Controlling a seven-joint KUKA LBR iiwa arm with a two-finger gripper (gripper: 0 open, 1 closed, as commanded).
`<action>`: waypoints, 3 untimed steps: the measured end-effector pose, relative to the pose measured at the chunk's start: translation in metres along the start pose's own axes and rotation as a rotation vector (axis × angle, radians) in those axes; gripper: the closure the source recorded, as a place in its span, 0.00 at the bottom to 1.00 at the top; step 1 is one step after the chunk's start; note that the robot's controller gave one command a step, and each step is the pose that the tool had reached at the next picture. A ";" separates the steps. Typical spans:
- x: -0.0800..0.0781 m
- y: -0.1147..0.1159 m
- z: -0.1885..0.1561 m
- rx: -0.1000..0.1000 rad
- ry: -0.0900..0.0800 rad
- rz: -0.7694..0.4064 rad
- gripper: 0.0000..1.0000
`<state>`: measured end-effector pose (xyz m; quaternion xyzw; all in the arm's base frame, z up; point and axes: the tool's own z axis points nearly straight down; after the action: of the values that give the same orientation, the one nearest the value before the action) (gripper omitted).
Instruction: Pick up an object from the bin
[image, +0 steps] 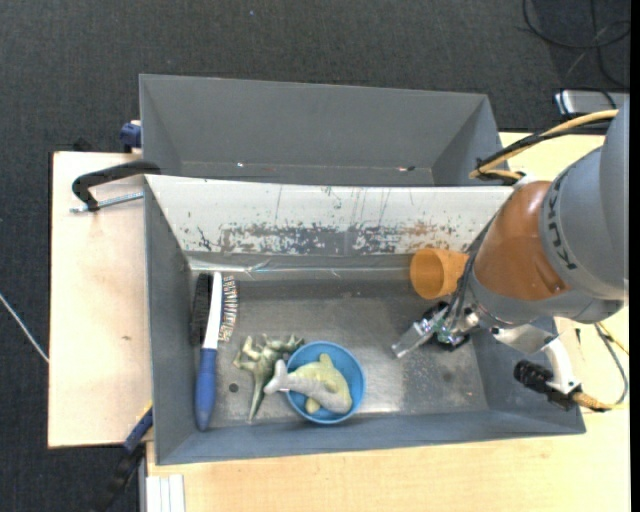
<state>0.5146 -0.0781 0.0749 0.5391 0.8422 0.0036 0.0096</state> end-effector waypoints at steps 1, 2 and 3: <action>-0.075 0.058 0.001 0.027 0.035 0.042 0.00; -0.088 0.057 0.000 0.025 0.061 0.073 0.00; -0.092 0.057 -0.001 0.020 0.047 0.075 1.00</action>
Offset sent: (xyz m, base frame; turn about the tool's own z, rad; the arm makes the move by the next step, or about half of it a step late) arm 0.0832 -0.0478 -0.0049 0.0449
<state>0.6048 -0.1376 0.0781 0.5702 0.8213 0.0083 -0.0158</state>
